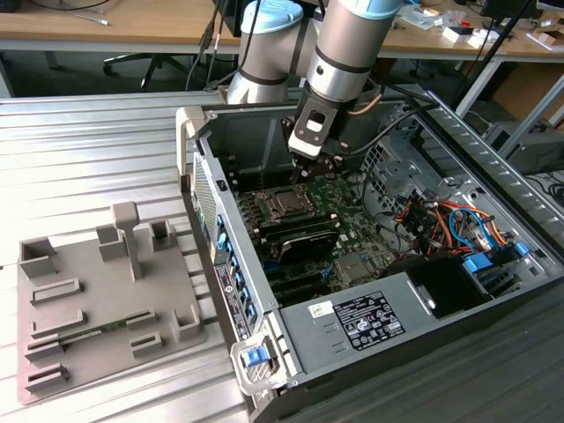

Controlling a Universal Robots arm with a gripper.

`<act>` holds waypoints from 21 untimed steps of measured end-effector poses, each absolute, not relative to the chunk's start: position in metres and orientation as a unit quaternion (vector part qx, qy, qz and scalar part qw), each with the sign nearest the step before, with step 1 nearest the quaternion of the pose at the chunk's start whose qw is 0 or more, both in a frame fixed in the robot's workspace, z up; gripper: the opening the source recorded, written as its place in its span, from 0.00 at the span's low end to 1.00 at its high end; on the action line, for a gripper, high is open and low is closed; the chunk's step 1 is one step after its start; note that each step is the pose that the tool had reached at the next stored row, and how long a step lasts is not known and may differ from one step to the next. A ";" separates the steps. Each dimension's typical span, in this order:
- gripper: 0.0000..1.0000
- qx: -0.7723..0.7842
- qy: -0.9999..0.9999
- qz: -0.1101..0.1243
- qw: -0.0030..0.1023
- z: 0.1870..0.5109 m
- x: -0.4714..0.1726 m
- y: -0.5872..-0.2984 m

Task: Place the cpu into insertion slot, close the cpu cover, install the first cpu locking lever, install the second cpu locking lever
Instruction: 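Install the first cpu locking lever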

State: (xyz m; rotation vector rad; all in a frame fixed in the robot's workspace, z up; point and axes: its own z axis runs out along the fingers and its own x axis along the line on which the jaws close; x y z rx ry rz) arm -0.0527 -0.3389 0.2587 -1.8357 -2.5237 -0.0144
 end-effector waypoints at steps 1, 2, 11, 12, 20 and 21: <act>0.11 -0.586 -0.810 -0.005 0.010 0.259 -0.053 -0.339; 0.11 -0.584 -0.812 -0.005 0.010 0.259 -0.053 -0.339; 0.11 -0.566 -0.824 -0.004 0.011 0.259 -0.053 -0.339; 0.11 -0.564 -0.826 -0.004 0.011 0.259 -0.053 -0.339; 0.11 -0.549 -0.835 -0.004 0.011 0.259 -0.053 -0.339; 0.11 -0.545 -0.838 -0.004 0.011 0.259 -0.053 -0.339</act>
